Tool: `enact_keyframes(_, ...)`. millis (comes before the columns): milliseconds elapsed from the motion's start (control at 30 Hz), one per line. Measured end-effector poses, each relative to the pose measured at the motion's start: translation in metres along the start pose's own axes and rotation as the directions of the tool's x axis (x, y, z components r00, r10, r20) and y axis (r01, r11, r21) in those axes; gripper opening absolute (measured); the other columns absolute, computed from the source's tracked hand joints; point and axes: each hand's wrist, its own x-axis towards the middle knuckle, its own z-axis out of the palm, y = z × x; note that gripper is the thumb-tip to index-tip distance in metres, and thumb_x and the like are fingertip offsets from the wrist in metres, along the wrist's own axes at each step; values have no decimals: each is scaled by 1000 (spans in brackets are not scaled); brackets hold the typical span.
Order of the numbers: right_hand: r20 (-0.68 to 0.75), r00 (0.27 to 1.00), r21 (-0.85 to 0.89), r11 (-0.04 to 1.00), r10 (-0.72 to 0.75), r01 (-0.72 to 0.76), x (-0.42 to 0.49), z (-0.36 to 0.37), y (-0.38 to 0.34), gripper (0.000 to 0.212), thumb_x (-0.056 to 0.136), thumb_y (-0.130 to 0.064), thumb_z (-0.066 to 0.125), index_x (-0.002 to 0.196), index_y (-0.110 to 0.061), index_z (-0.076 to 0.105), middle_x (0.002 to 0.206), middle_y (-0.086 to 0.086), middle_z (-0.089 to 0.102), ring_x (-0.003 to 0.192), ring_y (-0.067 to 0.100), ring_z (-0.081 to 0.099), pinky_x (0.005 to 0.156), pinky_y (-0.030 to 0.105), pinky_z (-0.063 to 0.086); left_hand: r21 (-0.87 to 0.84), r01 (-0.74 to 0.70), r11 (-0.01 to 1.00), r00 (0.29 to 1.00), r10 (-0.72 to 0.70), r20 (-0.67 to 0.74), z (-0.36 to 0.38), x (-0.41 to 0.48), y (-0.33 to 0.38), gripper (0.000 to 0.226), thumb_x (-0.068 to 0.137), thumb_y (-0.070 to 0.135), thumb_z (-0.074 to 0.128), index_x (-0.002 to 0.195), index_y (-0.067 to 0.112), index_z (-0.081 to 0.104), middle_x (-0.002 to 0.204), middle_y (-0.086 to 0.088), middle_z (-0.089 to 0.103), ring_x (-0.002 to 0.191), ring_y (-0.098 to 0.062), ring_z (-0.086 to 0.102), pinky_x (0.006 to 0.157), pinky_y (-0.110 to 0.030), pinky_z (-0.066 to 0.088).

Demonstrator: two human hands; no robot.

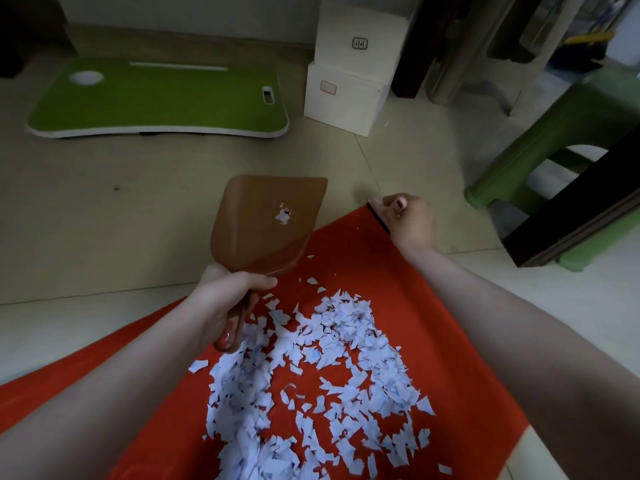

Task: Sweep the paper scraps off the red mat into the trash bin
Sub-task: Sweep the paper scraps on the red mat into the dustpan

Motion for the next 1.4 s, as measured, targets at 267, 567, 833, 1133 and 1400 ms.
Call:
enact_keyframes(267, 285, 958, -174, 984, 25, 26, 17, 30, 10, 33, 89, -31, 64, 66, -9, 64, 58, 10, 56, 54, 15, 52, 49, 24, 30, -57, -24, 998, 999, 21, -42, -9, 12, -15, 20, 72, 0, 76, 67, 5, 57, 47, -5, 47, 39, -13, 42, 38, -21, 35)
enact_keyframes(567, 321, 934, -1, 986, -155, 164, 24, -15, 12, 14, 91, -19, 62, 91, -12, 74, 83, 8, 70, 77, 16, 62, 69, 30, 47, -79, -24, 997, 999, 21, -43, -7, 21, -11, 20, 74, 2, 75, 66, 1, 57, 44, -5, 46, 29, -9, 39, 32, -15, 31)
enact_keyframes(833, 331, 938, -208, 963, -98, 174, 36, 26, 20, 23, 93, -17, 58, 88, 1, 71, 78, 8, 68, 72, 16, 58, 58, 23, 30, -60, -8, 998, 1000, 8, -7, 6, 26, -17, 20, 71, 10, 78, 69, 2, 60, 44, -4, 48, 40, -19, 39, 41, -24, 29)
enact_keyframes(1133, 665, 690, 144, 956, -286, 257, -4, -36, 2, 15, 90, -3, 61, 100, -5, 71, 91, 1, 72, 76, -3, 65, 73, 14, 51, -106, -5, 994, 998, -2, -62, -4, 30, -24, 19, 72, 2, 76, 61, 6, 61, 46, -7, 48, 39, -15, 42, 44, -25, 34)
enact_keyframes(1400, 556, 782, 88, 956, -281, 281, 10, 40, -7, 15, 90, -11, 61, 100, -9, 73, 103, 7, 72, 88, 6, 64, 81, 24, 48, -154, 4, 988, 997, -16, -78, -1, 33, -22, 17, 68, 6, 80, 67, 2, 63, 52, -9, 52, 42, -20, 41, 50, -29, 32)
